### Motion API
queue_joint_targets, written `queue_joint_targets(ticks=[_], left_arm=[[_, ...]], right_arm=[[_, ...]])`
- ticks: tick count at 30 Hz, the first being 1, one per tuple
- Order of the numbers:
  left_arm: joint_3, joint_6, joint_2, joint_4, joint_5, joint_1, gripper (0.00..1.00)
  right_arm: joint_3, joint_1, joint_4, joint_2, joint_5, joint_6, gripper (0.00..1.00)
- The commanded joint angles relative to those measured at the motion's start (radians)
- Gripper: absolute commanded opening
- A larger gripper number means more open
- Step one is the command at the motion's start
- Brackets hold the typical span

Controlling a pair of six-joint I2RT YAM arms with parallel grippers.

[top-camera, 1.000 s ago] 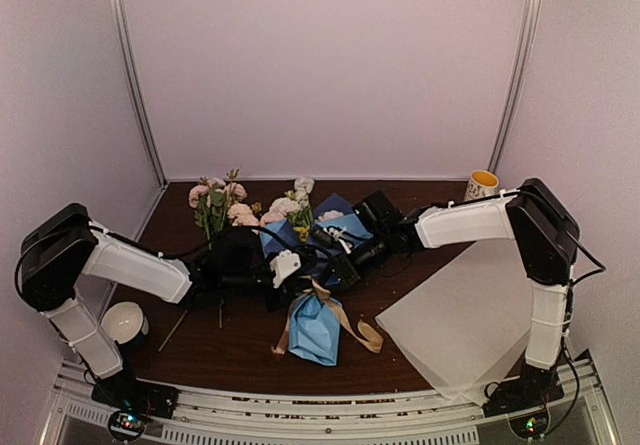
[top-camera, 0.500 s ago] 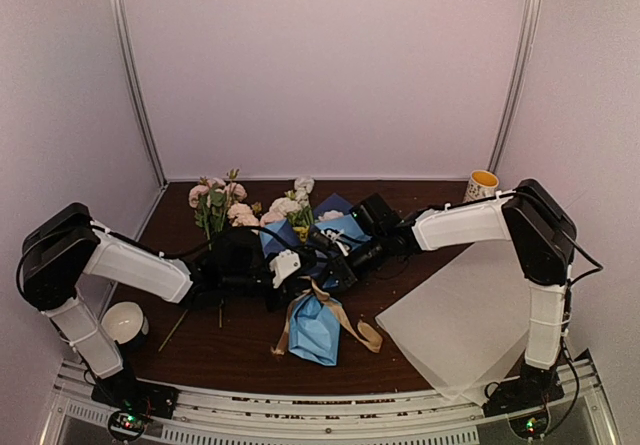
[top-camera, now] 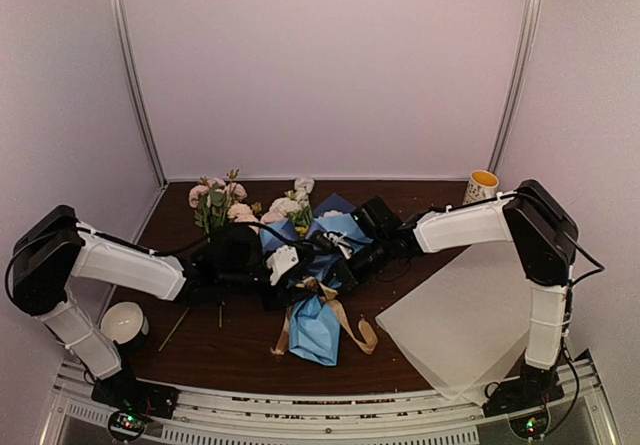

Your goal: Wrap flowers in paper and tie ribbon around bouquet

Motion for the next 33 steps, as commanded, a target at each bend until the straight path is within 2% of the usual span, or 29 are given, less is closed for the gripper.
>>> queue_joint_targets(ticks=[1, 5, 8, 12, 18, 21, 23, 33], left_arm=[[-0.035, -0.025, -0.106, -0.043, -0.049, 0.007, 0.57], [-0.079, -0.033, -0.172, -0.049, -0.068, 0.008, 0.63], [-0.088, -0.030, -0.182, -0.058, -0.065, 0.008, 0.63], [-0.057, -0.019, -0.168, -0.099, -0.051, 0.008, 0.47], [-0.045, 0.001, -0.132, -0.143, -0.095, 0.017, 0.47], [-0.031, 0.003, -0.114, -0.140, -0.104, 0.023, 0.35], [-0.023, 0.003, -0.101, -0.138, -0.113, 0.023, 0.33], [-0.004, 0.055, -0.051, -0.139, -0.070, 0.031, 0.54]], right_arm=[[-0.020, -0.004, 0.009, -0.064, 0.038, 0.003, 0.00], [-0.023, -0.004, 0.003, -0.069, 0.040, 0.000, 0.00], [-0.018, -0.003, -0.001, -0.068, 0.043, 0.000, 0.00], [-0.018, -0.003, -0.003, -0.072, 0.048, -0.001, 0.00], [-0.026, -0.001, -0.003, -0.082, 0.055, 0.001, 0.00], [-0.031, -0.003, -0.004, -0.087, 0.056, 0.000, 0.00], [-0.034, -0.003, -0.004, -0.090, 0.058, 0.001, 0.00], [-0.042, -0.003, 0.003, -0.093, 0.053, 0.006, 0.00]])
